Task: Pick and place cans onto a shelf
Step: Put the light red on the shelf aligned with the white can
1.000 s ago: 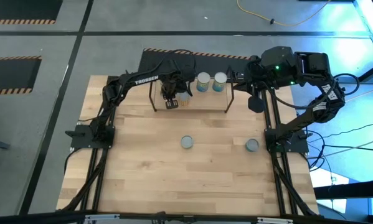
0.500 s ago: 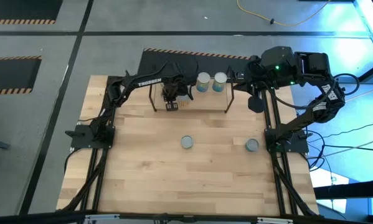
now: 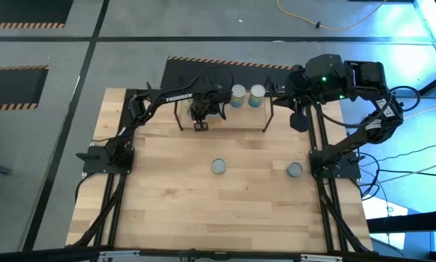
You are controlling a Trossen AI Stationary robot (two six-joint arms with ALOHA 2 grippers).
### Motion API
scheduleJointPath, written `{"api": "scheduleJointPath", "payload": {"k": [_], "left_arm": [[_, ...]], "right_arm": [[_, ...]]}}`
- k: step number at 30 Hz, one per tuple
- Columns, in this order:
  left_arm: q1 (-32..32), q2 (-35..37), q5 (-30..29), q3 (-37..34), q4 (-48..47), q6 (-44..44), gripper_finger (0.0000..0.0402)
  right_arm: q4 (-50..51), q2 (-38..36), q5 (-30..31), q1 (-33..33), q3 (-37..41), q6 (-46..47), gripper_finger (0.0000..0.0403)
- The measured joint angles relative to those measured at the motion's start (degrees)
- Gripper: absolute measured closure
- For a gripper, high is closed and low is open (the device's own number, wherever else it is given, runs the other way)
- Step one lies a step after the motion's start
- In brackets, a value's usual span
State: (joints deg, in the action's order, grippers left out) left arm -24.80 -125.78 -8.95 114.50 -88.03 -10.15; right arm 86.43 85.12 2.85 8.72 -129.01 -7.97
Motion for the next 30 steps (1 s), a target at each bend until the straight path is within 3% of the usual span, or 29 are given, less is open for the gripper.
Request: {"api": "scheduleJointPath", "payload": {"k": [10,30], "left_arm": [[0.6,-1.2,-1.0,0.2,-0.4,0.9,0.0400],[0.6,-1.1,-3.8,0.0,0.1,2.5,0.0353]], "right_arm": [[0.0,0.0,0.0,0.0,0.0,0.0,0.0391],[0.0,0.0,0.0,0.0,0.0,0.0,0.0391]]}}
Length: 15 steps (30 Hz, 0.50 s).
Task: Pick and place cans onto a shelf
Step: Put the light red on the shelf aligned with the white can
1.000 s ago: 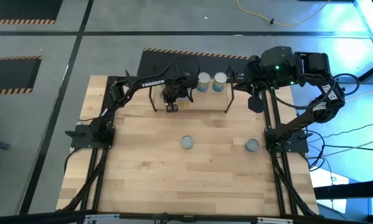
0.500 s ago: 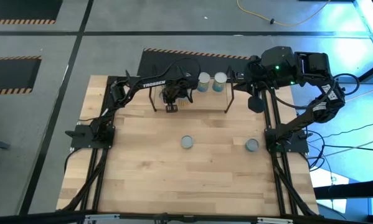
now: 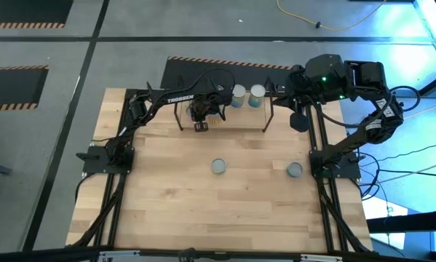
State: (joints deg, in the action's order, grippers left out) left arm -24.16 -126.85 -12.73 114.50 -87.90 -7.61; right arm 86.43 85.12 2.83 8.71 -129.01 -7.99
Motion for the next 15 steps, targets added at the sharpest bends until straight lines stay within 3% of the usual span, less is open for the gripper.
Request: {"api": "scheduleJointPath", "payload": {"k": [8,15], "left_arm": [[0.0,0.5,0.0,0.2,-0.5,1.5,0.0353],[0.1,0.8,0.3,7.1,-2.0,1.5,0.0356]], "right_arm": [[0.0,0.0,0.0,0.0,0.0,0.0,0.0391],[0.0,0.0,0.0,0.0,0.0,0.0,0.0391]]}}
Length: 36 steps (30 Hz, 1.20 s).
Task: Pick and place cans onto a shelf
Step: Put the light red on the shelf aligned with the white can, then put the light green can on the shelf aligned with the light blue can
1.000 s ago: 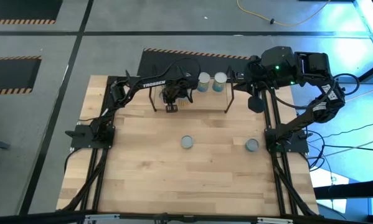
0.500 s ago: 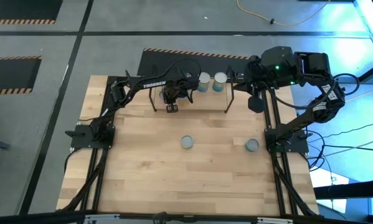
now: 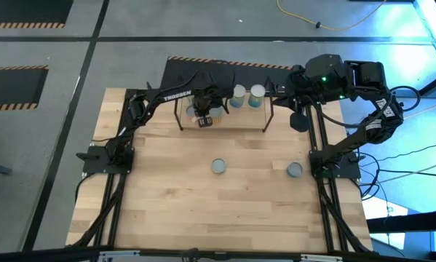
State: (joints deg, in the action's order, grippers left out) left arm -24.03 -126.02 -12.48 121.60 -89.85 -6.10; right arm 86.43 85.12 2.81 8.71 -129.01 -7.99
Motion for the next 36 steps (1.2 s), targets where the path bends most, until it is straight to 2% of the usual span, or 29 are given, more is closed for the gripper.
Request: {"api": "scheduleJointPath", "payload": {"k": [8,12,15,22,25,27,31,36], "left_arm": [[3.3,0.1,1.7,13.4,0.0,1.4,0.0355],[6.5,4.4,4.4,11.6,0.6,1.0,0.0357],[8.9,6.4,5.5,11.6,-0.2,1.8,0.0357],[13.5,12.7,15.8,11.6,-0.2,6.6,0.0357],[15.3,14.9,17.7,11.6,-0.2,9.0,0.0357],[16.8,16.6,17.8,11.6,-0.2,10.5,0.0357],[19.9,18.6,17.9,11.5,-0.2,13.2,0.0357],[22.5,20.5,15.9,11.6,-0.1,17.9,0.0357]], "right_arm": [[3.0,0.0,0.0,0.0,0.0,0.2,0.0391],[3.5,-0.1,-0.2,0.0,0.0,5.6,0.0391],[3.6,-0.7,-2.8,0.0,0.0,6.0,0.0391],[3.6,-1.8,-3.1,0.0,0.0,10.8,0.0391],[3.4,-3.1,-5.8,0.0,0.9,10.9,0.0391],[3.4,-4.8,-8.1,0.0,3.5,10.9,0.0391],[3.5,-10.8,-8.5,0.0,13.4,11.0,0.0391],[3.7,-19.4,-10.5,0.0,27.3,17.0,0.0391]]}}
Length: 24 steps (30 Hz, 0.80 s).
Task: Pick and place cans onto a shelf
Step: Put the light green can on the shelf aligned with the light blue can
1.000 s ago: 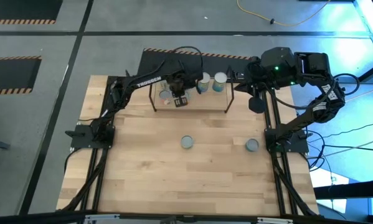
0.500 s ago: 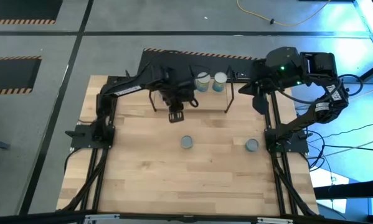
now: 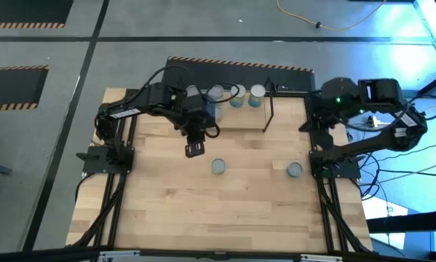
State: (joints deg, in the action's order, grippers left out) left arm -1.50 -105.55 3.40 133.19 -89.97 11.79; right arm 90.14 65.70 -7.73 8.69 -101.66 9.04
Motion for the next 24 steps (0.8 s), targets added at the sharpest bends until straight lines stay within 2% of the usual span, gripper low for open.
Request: {"api": "scheduleJointPath", "payload": {"k": [6,10,20,24], "left_arm": [[1.5,0.6,-3.4,-0.1,0.2,2.7,0.0357],[1.6,0.6,-4.6,0.0,0.0,2.8,0.0357],[1.6,0.6,-4.6,0.0,0.0,-0.2,0.0357],[1.6,0.6,-4.7,0.0,0.0,-2.2,0.0357]], "right_arm": [[0.0,-8.0,-4.4,0.0,14.0,7.6,0.0391],[-0.1,-11.0,-4.1,0.0,21.2,10.7,0.0390],[-0.3,-11.2,-4.9,0.0,37.8,20.8,0.0341],[-2.6,-10.0,-5.9,0.0,44.0,22.1,0.0337]]}}
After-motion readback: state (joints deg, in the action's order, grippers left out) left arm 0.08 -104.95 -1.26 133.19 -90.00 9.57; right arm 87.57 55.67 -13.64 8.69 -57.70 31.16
